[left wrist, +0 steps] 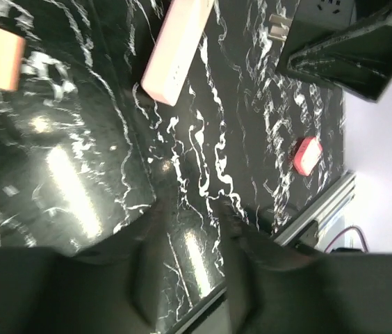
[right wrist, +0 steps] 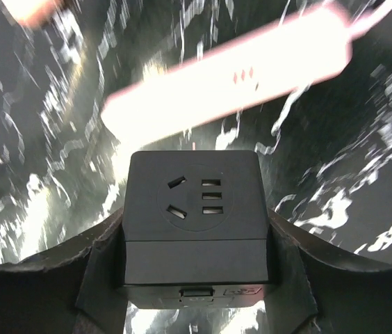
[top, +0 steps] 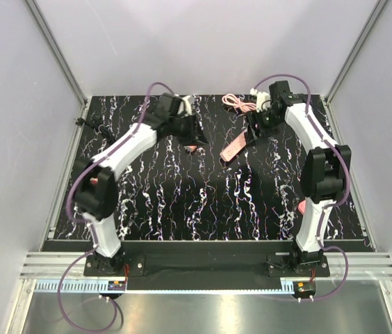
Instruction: Insert the plug
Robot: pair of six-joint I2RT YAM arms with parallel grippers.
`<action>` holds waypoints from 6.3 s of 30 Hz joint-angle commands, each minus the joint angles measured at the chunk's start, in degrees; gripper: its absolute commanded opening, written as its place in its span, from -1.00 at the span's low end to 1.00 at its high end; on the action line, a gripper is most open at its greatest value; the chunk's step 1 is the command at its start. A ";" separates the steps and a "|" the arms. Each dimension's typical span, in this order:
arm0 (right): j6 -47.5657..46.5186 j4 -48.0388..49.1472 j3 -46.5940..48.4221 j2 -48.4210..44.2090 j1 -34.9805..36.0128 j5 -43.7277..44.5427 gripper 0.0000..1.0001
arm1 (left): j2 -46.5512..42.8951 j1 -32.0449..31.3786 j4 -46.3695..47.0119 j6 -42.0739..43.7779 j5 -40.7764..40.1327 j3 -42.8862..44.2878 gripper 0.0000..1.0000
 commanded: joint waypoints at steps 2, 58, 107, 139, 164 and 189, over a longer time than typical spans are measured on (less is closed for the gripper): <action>-5.85 -8.72 2.56 1.58 -0.16 -0.73 -1.00 | 9.56 -3.88 -0.40 1.31 3.21 12.84 -0.45; -16.40 -26.65 48.87 35.06 2.47 3.30 -1.00 | 44.64 -4.41 7.68 -5.73 2.69 32.03 -0.81; -15.00 -26.03 43.26 32.43 2.83 3.23 -1.00 | 34.01 -6.08 2.33 14.30 -11.89 26.75 0.61; 0.47 -17.33 30.18 10.90 -1.92 2.87 -1.00 | 42.53 -14.78 -7.34 29.69 -21.21 40.38 0.33; -4.27 -14.17 -7.63 -9.23 5.18 3.75 -1.00 | 14.24 -17.86 -2.07 18.36 -1.09 0.40 -0.75; -13.68 -12.59 -9.03 -1.32 15.39 10.51 -1.00 | -3.52 17.91 -3.84 1.92 -1.10 -5.83 0.84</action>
